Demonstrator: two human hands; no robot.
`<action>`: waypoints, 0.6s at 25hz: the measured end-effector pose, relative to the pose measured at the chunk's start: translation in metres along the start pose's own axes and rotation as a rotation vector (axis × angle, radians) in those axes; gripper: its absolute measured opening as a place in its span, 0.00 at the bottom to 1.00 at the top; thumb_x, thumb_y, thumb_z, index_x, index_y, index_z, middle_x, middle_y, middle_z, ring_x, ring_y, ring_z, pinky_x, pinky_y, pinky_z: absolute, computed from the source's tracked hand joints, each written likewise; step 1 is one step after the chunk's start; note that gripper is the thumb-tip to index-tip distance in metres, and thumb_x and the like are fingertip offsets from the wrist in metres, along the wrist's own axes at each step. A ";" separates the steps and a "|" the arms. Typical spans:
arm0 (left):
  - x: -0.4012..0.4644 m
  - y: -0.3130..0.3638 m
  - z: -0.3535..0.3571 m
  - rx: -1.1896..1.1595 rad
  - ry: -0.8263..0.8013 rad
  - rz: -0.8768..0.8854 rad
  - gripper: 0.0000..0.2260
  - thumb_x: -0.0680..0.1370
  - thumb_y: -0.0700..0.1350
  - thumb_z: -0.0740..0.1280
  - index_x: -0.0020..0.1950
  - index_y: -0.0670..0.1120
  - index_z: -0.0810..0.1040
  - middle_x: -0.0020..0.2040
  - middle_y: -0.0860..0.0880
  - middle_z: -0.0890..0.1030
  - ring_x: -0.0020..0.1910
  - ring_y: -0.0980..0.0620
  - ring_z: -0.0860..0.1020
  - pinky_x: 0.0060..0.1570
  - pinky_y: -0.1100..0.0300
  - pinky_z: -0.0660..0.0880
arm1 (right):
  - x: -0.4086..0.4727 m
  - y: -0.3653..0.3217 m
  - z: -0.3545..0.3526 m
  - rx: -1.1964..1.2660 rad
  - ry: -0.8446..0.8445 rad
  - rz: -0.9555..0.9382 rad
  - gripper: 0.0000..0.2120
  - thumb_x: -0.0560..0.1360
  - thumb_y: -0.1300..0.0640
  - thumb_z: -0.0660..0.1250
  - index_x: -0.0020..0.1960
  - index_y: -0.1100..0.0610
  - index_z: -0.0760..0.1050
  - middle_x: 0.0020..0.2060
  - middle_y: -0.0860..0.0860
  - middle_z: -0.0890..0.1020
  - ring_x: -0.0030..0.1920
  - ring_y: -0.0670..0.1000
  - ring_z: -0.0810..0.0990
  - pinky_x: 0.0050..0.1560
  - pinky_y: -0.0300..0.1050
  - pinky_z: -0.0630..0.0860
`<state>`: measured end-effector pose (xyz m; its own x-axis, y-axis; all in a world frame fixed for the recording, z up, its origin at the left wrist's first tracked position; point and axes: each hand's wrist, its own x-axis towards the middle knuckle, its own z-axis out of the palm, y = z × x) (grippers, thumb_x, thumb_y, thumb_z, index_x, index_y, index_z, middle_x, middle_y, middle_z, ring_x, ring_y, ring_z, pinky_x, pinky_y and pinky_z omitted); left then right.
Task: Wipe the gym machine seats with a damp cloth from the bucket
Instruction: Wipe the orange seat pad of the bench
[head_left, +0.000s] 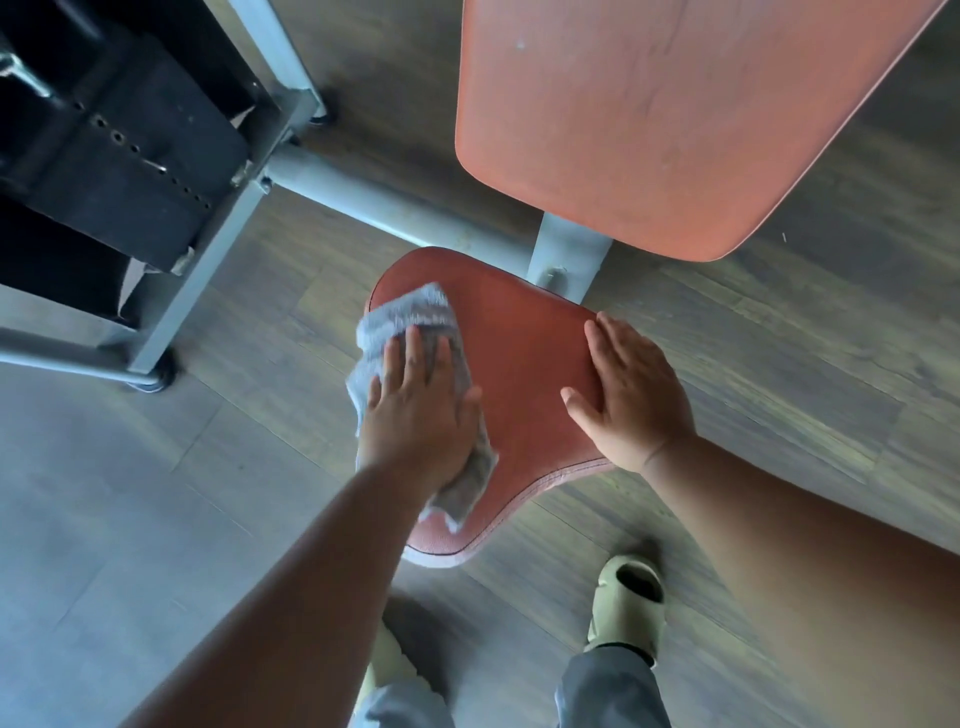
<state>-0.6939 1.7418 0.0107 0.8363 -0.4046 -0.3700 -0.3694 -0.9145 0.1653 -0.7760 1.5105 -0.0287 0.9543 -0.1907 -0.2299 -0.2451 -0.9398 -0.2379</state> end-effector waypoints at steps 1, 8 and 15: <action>0.030 0.003 -0.004 0.005 -0.003 -0.019 0.31 0.81 0.61 0.49 0.81 0.48 0.52 0.81 0.43 0.50 0.79 0.41 0.48 0.75 0.40 0.52 | -0.001 0.001 0.002 0.003 0.007 -0.003 0.39 0.77 0.35 0.48 0.79 0.59 0.54 0.79 0.57 0.58 0.78 0.57 0.57 0.76 0.57 0.56; 0.139 0.026 -0.025 0.181 -0.065 0.148 0.26 0.83 0.57 0.47 0.80 0.51 0.54 0.81 0.50 0.53 0.80 0.46 0.49 0.76 0.43 0.47 | 0.001 0.002 0.004 0.020 0.019 -0.020 0.39 0.77 0.35 0.46 0.80 0.59 0.53 0.79 0.58 0.57 0.78 0.56 0.55 0.77 0.55 0.54; 0.116 0.045 -0.019 0.252 -0.103 0.572 0.25 0.83 0.59 0.45 0.80 0.56 0.55 0.80 0.53 0.59 0.79 0.48 0.55 0.76 0.48 0.50 | -0.001 0.004 0.001 0.036 0.003 -0.036 0.33 0.78 0.46 0.50 0.80 0.60 0.52 0.79 0.58 0.55 0.79 0.57 0.54 0.77 0.54 0.51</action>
<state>-0.6058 1.6538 -0.0079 0.4397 -0.8159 -0.3754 -0.8407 -0.5210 0.1477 -0.7780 1.5071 -0.0302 0.9632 -0.1579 -0.2174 -0.2165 -0.9354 -0.2796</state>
